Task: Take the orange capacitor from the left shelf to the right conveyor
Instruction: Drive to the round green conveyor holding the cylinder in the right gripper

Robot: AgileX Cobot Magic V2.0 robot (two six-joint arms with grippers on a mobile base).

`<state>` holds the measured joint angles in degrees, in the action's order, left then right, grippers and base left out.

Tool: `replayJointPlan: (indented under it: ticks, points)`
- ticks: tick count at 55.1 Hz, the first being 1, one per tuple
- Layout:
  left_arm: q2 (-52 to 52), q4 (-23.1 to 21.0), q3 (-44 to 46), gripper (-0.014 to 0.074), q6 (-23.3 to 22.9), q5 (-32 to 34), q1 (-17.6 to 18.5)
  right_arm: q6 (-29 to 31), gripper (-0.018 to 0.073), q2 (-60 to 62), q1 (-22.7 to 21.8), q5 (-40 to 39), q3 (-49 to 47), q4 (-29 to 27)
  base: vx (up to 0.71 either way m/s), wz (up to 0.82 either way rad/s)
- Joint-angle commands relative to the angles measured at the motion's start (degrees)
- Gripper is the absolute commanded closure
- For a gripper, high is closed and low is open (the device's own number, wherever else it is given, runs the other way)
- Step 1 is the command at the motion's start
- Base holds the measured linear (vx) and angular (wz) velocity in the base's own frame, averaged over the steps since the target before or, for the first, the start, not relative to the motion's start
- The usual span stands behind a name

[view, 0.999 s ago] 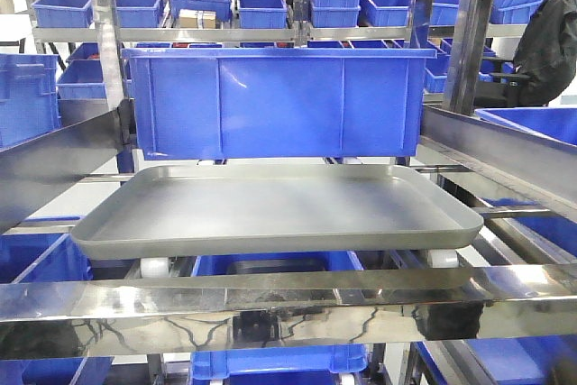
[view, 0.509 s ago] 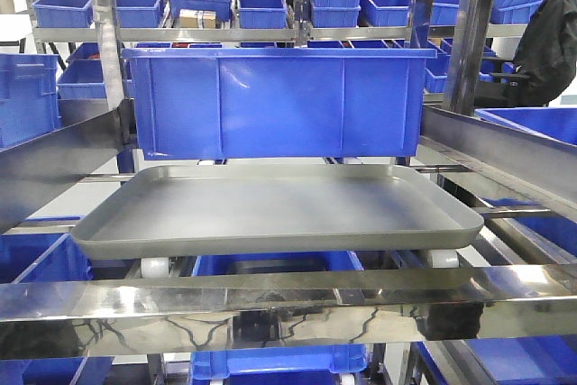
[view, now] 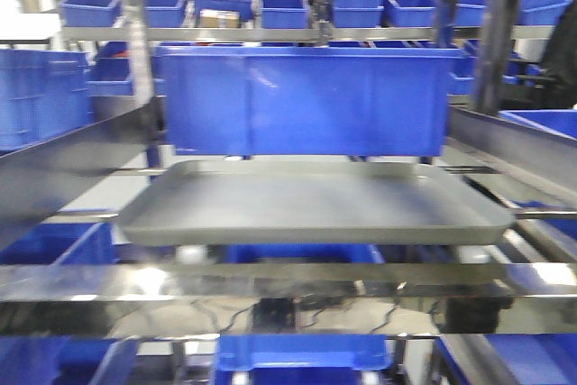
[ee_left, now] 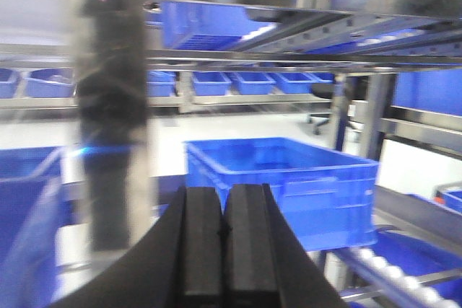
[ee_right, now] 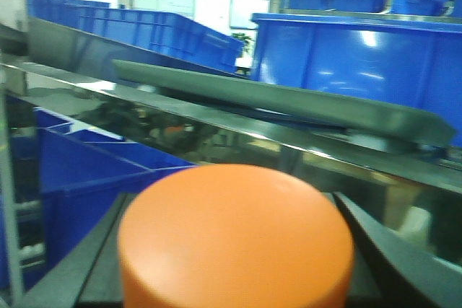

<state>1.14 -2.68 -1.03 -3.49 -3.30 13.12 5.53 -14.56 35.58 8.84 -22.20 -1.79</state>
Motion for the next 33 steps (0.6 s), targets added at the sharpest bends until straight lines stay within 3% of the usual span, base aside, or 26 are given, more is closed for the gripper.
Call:
replayJointPlan:
  ticks: [1, 33]
  points:
    - [0.30, -0.27, 1.71, 0.0603, -0.32, 4.65, 0.44, 0.04, 0.0567, -0.45, -0.09, -5.20, -1.59, 0.29, -0.08, 0.30]
    - [0.30, -0.27, 1.71, 0.0603, -0.32, 4.65, 0.44, 0.09, 0.0567, -0.45, -0.09, -5.20, -1.59, 0.29, -0.12, 0.43]
